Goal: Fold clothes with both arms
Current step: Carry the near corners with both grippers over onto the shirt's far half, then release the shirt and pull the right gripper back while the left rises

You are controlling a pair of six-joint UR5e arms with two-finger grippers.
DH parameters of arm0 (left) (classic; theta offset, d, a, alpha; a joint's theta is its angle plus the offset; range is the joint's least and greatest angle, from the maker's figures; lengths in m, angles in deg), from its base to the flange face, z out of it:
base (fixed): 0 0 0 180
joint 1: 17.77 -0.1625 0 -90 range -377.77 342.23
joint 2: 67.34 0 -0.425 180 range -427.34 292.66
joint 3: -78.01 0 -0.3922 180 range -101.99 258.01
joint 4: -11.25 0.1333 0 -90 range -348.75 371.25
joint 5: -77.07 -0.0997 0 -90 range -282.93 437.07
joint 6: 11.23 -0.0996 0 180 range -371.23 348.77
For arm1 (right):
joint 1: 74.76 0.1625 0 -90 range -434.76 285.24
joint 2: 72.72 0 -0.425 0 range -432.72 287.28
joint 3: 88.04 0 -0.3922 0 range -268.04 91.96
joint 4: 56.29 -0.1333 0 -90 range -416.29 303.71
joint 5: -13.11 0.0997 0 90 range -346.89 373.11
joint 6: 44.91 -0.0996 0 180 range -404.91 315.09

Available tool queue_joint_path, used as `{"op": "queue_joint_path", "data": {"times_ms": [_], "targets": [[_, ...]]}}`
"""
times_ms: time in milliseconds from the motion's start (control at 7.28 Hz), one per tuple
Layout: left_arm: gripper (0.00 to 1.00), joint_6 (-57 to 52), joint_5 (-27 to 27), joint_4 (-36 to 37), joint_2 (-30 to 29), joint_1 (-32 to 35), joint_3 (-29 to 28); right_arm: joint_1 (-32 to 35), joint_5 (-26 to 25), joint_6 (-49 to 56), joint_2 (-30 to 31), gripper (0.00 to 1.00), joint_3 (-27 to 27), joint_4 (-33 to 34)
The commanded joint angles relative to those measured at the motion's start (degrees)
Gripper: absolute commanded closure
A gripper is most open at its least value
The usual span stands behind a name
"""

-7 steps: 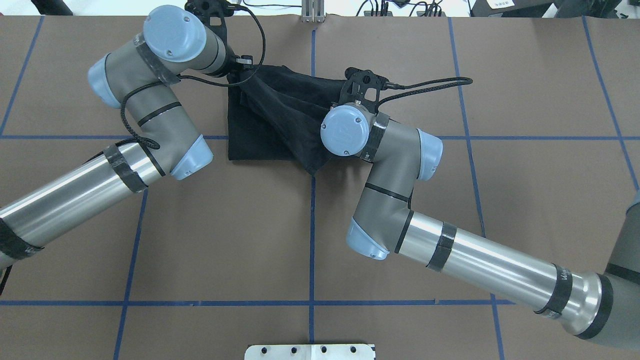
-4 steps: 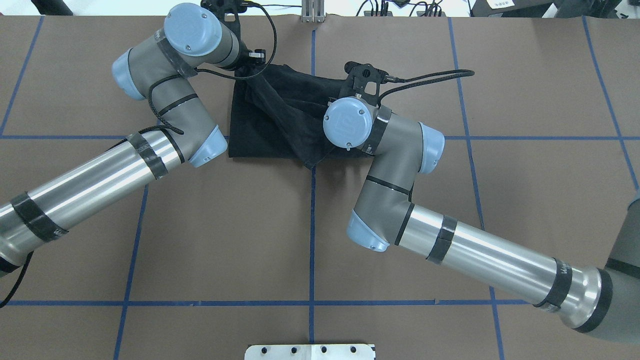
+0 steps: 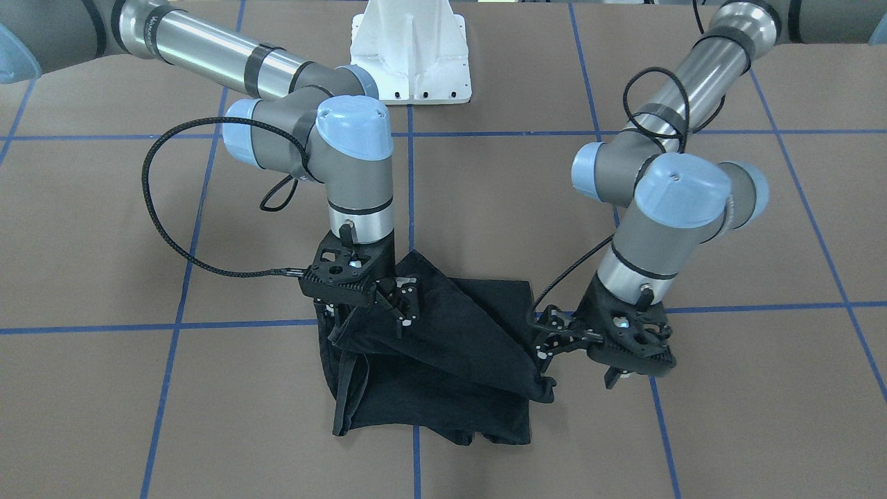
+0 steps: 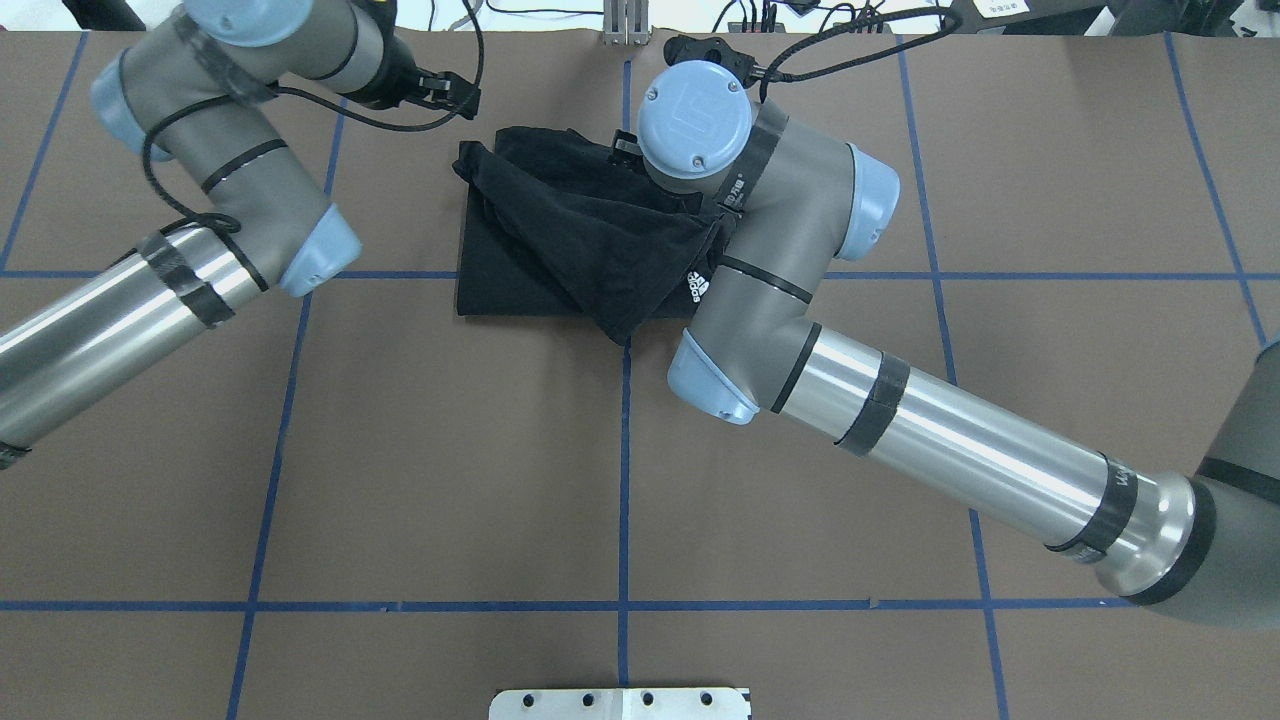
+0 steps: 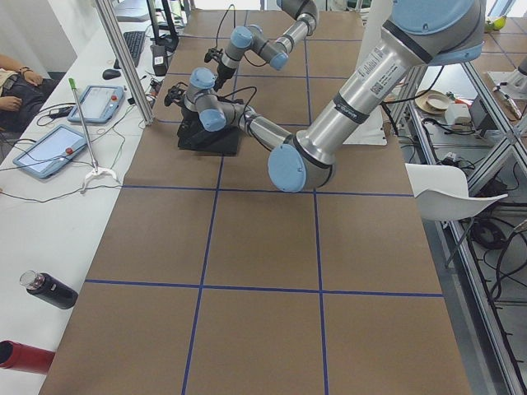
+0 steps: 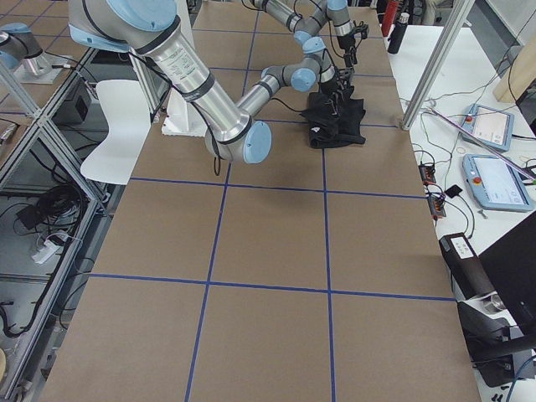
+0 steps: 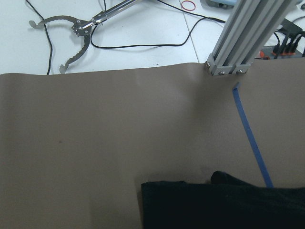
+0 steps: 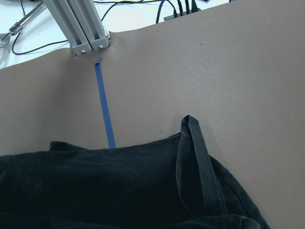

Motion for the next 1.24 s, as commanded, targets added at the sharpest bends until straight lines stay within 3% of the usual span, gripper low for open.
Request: {"op": "queue_joint_path", "data": {"times_ms": [0, 275, 687, 1099], "targets": [[0.0, -9.31, 1.0, -0.5, 7.06, 2.33, 5.61, -4.37, -1.64, 1.12, -4.05, 0.0, 1.03, 5.62], [0.0, -9.24, 1.0, -0.5, 7.16, 2.42, 5.89, -10.53, -10.15, 12.23, -9.21, 0.02, 6.2, 13.4], [0.0, -8.62, 0.91, -0.59, 7.33, 2.42, 5.89, -15.11, -13.42, 16.51, -8.72, 0.1, 8.94, 16.97], [0.0, -8.53, 0.91, -0.59, 7.25, 2.33, 5.97, -15.12, -13.44, 23.96, -7.84, 0.34, 9.92, 19.15]]}}
